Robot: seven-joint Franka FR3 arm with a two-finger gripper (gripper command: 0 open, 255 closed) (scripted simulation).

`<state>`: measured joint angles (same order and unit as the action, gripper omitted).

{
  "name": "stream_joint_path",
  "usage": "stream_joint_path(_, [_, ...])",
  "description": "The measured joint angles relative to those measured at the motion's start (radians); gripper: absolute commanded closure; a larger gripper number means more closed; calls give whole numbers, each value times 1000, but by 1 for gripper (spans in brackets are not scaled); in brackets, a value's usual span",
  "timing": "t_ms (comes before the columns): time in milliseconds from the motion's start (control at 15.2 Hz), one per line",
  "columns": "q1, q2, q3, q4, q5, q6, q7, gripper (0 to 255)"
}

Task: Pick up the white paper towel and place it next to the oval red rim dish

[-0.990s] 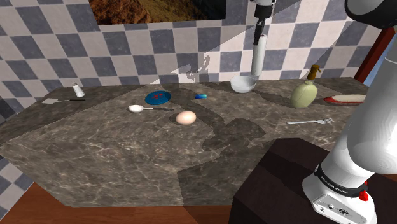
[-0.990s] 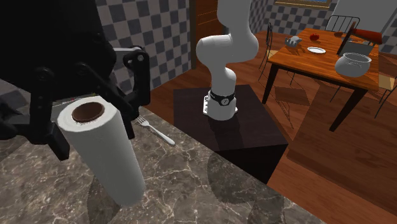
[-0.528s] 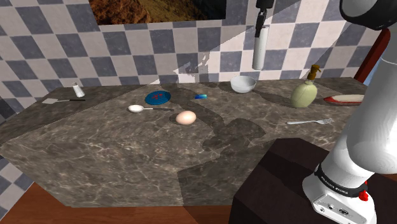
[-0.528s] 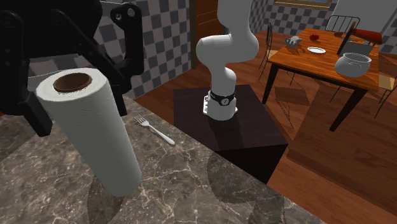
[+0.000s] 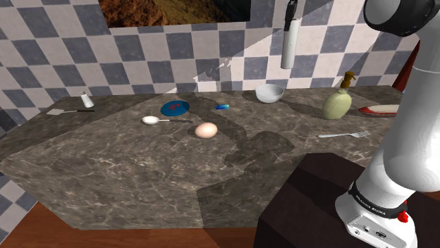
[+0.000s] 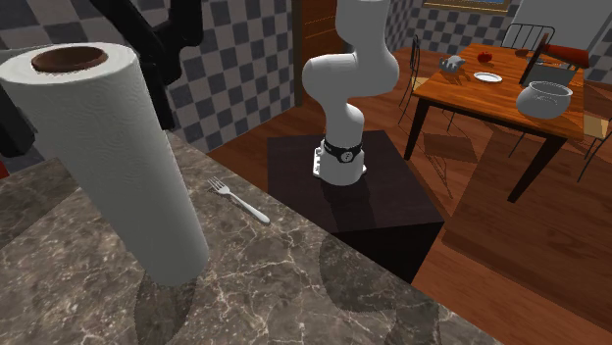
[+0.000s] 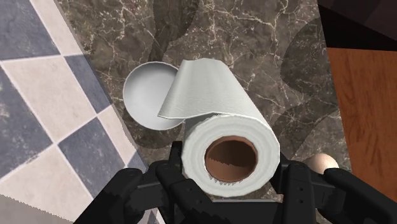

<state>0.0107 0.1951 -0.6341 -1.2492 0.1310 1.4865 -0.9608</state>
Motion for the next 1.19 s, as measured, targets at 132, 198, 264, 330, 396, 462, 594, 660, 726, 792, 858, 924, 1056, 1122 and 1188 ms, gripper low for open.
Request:
stream_joint_path(132, [-8,11,-2,40,8,-31,-3,255])
stream_joint_path(198, [-11,4,-5,33,5,-31,-10,255])
stream_joint_path(264, [-10,-15,-8,11,-6,-25,-17,255])
stream_joint_path(330, [-8,-43,-13,-24,-21,-14,-26,255])
stream_joint_path(396, [-4,-80,-17,-76,-43,9,-34,255])
stream_joint_path(462, [1,-119,-20,-124,-66,25,-38,255])
stream_joint_path(594, [-8,-157,-32,-173,-88,44,-63,255])
stream_joint_path(660, [-10,-188,-35,-213,-106,58,-72,255])
stream_joint_path(726, [-15,-215,-41,-246,-122,70,-83,255])
stream_joint_path(792, [-19,-239,-45,-276,-137,80,-93,255])
stream_joint_path(858, [-25,-268,-49,-309,-155,91,-103,255])
stream_joint_path(924, [-32,-297,-54,-344,-172,104,-116,255])
stream_joint_path(1056, [-47,-329,-68,-388,-192,124,-142,255])
stream_joint_path(1122, [-54,-354,-71,-411,-208,126,-152,255])
stream_joint_path(1188, [-63,-373,-79,-432,-220,134,-166,255])
